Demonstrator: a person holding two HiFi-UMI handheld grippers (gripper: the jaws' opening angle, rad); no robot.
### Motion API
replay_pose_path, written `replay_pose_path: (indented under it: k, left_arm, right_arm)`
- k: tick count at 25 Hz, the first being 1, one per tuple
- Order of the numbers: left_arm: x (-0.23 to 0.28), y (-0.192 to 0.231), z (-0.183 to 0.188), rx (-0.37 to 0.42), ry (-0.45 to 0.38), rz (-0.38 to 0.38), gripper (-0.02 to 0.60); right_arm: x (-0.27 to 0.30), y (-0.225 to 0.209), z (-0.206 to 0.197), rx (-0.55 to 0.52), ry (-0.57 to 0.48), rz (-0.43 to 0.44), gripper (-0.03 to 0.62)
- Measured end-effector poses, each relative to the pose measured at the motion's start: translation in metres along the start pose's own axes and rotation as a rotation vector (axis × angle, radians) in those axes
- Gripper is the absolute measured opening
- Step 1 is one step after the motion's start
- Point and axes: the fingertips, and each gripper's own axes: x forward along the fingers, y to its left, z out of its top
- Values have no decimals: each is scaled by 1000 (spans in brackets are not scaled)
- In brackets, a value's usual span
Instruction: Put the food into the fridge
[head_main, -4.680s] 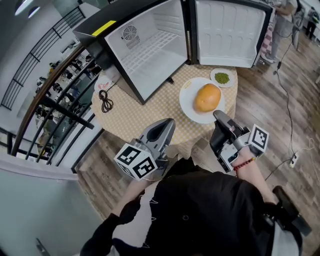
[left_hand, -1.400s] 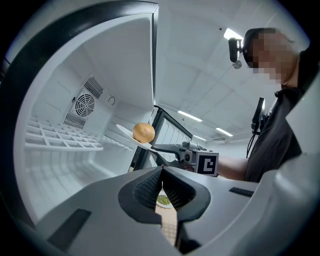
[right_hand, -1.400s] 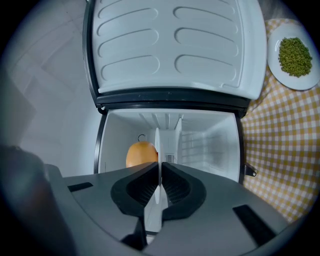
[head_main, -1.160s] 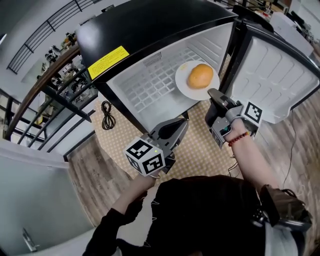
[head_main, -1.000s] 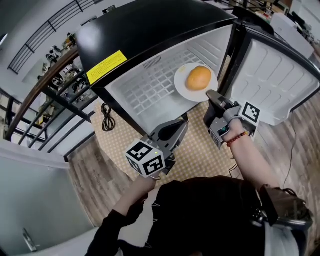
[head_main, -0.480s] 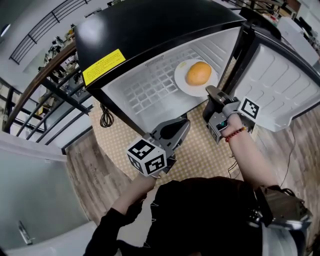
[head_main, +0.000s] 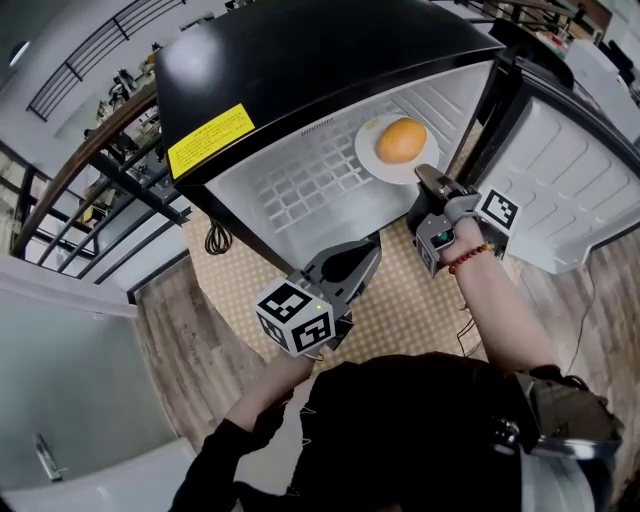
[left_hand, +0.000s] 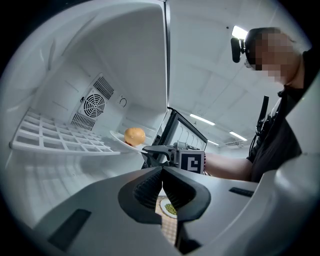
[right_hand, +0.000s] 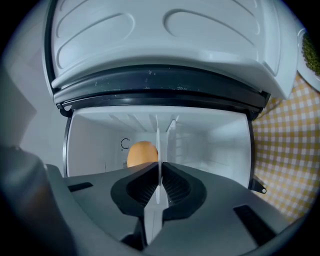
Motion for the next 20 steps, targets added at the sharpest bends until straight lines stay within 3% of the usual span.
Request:
replay_pose_path:
  k: [4, 20]
  left_arm:
    - [0, 3, 2, 1, -4, 10, 12]
    - [-3, 15, 3, -19, -33, 31, 12]
  right_arm:
    - [11, 0, -2, 18, -4, -3, 25]
    - [33, 3, 8, -76, -31, -110, 25]
